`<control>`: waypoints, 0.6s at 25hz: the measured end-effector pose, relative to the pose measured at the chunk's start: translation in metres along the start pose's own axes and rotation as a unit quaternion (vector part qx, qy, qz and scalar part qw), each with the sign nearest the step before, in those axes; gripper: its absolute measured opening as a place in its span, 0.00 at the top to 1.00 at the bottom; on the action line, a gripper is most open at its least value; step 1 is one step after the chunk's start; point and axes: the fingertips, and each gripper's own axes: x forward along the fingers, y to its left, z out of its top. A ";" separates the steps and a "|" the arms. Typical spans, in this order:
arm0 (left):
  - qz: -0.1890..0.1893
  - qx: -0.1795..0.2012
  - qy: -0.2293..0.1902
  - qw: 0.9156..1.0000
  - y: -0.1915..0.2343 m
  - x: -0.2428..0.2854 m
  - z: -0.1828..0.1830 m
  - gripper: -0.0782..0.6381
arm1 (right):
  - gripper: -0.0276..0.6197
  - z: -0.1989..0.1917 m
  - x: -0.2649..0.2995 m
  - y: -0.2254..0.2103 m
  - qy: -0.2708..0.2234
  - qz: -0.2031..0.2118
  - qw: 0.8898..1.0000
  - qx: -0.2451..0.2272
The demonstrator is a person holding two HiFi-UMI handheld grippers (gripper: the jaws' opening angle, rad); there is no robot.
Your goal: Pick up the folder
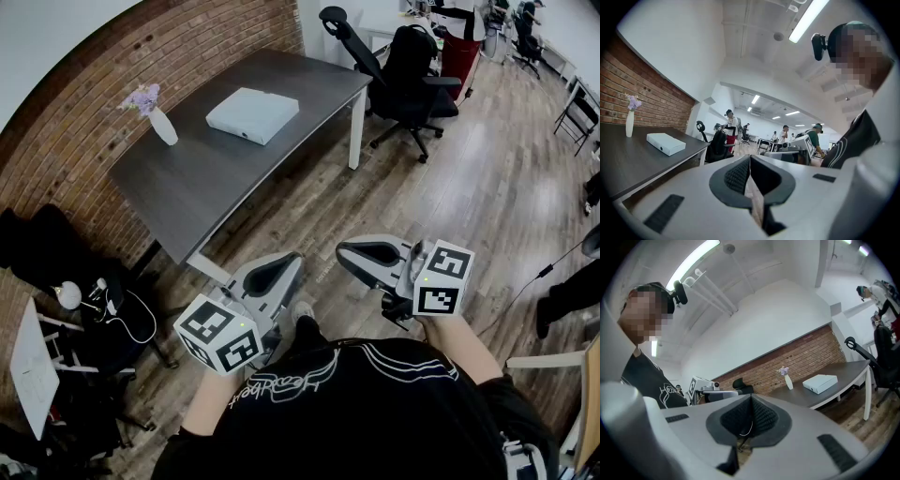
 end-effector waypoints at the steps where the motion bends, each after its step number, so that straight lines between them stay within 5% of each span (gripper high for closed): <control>1: 0.000 0.002 0.001 1.000 -0.002 0.001 -0.001 0.88 | 0.96 -0.001 -0.002 0.000 0.000 -0.001 1.000 0.000; 15: -0.019 -0.004 0.008 1.000 -0.004 0.013 -0.001 0.88 | 0.96 0.000 -0.013 -0.006 0.003 -0.028 1.000 0.002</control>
